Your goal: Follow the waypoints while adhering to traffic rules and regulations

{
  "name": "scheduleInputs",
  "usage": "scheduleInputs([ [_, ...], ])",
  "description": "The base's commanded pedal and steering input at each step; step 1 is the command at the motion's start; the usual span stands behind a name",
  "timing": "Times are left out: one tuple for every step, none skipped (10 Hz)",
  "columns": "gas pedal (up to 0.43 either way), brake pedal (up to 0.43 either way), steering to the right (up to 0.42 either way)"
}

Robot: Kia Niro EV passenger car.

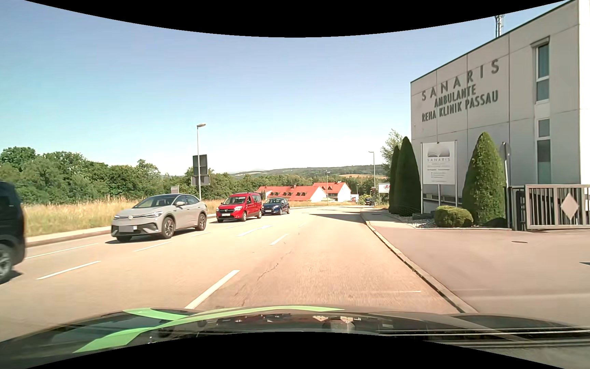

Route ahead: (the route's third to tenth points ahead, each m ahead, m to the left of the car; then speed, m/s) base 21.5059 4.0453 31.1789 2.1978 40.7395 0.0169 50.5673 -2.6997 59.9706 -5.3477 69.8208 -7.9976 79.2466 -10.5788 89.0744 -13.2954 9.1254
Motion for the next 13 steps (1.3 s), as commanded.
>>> scheduleInputs([
  [0.028,0.000,0.028],
  [0.028,0.000,0.028],
  [0.028,0.000,0.028],
  [0.020,0.000,0.029],
  [0.020,0.000,0.028],
  [0.020,0.000,0.025],
  [0.020,0.000,0.024],
  [0.020,0.000,0.026],
  [0.020,0.000,0.027],
  [0.020,0.000,0.028],
  [0.028,0.000,0.028],
  [0.028,0.000,0.028],
  [0.028,0.000,0.028],
])
